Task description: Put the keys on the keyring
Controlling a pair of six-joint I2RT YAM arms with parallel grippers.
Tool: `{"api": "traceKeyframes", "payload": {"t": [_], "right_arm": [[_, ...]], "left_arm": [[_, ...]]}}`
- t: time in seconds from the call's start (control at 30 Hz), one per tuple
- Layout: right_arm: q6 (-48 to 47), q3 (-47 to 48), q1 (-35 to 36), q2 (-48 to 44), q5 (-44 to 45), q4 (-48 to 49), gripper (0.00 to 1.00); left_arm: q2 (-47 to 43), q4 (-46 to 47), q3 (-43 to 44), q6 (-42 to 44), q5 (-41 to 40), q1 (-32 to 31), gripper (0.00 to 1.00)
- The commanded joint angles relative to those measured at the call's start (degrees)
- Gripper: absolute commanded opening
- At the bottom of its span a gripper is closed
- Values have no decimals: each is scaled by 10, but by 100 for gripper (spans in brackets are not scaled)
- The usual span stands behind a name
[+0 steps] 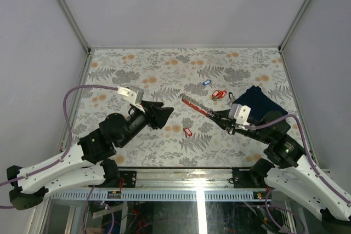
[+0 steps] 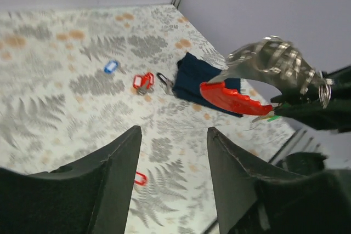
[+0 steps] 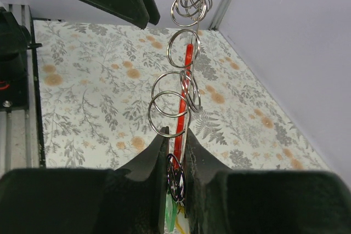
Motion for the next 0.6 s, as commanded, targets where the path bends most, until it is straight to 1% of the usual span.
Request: {"api": "traceKeyframes", "payload": {"t": [0.0,0.13,0.2,0.27,0.37,0.57], "right_arm": [[-93,-8,3,-8,-19,58,3],[-152,-20,3,-15,-22,74,4],[-175,-28,3,-17,-25,85,4],[-191,-41,3,-19,-29,106,4],[-206,-54,3,-18,-31,132,5],[-248,-61,3,5,-33,180,6]], "left_arm": [[-15,-39,12,-252,-57,3,52],[-62,23,-41,-392,-72,3,55],[-87,72,-72,-437,-90,3,58],[-100,116,-87,-451,-110,3,61],[-93,138,-85,-449,-125,2,66],[-46,165,-55,-478,-72,3,73]]}}
